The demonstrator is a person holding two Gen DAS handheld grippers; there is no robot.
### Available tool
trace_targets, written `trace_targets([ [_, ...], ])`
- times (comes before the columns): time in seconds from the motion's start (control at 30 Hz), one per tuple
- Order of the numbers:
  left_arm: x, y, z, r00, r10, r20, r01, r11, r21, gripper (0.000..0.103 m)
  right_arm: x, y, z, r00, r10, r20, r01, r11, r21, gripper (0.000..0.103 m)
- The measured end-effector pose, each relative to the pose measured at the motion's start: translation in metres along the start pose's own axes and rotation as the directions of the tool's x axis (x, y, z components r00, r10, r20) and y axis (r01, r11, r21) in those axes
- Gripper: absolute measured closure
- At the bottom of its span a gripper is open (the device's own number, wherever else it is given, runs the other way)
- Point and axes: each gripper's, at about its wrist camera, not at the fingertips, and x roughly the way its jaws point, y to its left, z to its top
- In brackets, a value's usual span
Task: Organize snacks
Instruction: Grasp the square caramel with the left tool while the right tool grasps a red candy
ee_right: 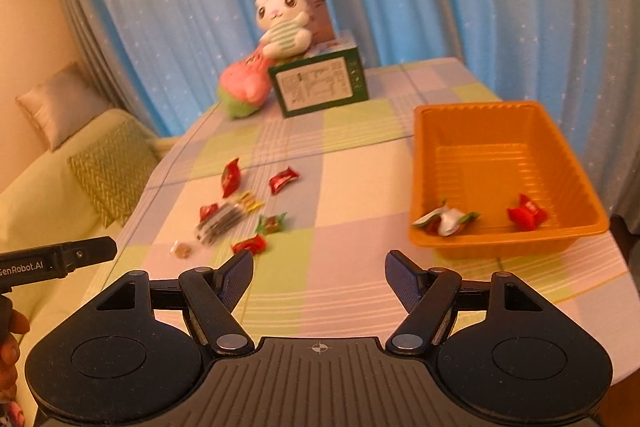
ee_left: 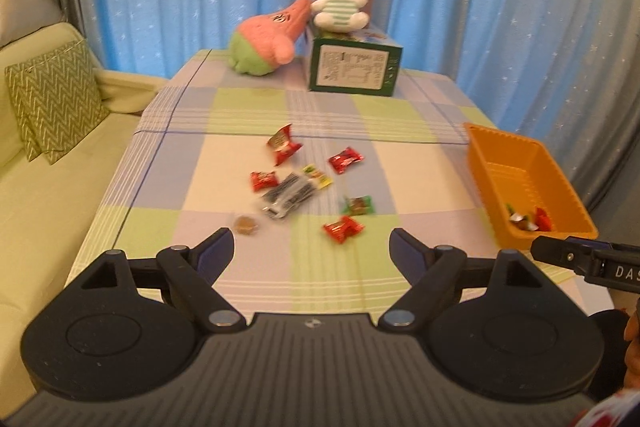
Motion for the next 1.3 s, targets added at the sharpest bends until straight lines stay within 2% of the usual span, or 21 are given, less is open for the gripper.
trace_targets([
  [0.37, 0.031, 0.040, -0.007, 0.999, 0.027, -0.042, -0.028, 1.000, -0.011, 0.021, 0.046, 0.022, -0.010, 0.999, 0.029, -0.027, -0.030, 0.999, -0.043, 0.030],
  [0.73, 0.082, 0.078, -0.003, 0.994, 0.051, -0.096, -0.049, 0.999, 0.014, 0.021, 0.127, 0.049, -0.015, 0.995, 0.064, -0.073, -0.067, 0.997, -0.049, 0.031],
  [0.87, 0.101, 0.087, -0.002, 0.992, 0.054, -0.114, -0.052, 0.998, 0.025, 0.021, 0.158, 0.059, -0.018, 0.992, 0.081, -0.095, -0.086, 0.995, -0.053, 0.040],
  [1.13, 0.130, 0.097, -0.001, 0.990, 0.052, -0.135, -0.048, 0.998, 0.032, 0.022, 0.209, 0.069, -0.021, 0.990, 0.098, -0.103, -0.100, 0.995, -0.010, 0.045],
  [1.3, 0.141, 0.100, -0.001, 0.989, 0.044, -0.143, -0.041, 0.999, 0.022, 0.023, 0.229, 0.073, -0.018, 0.994, 0.054, -0.097, -0.053, 0.998, 0.019, 0.049],
])
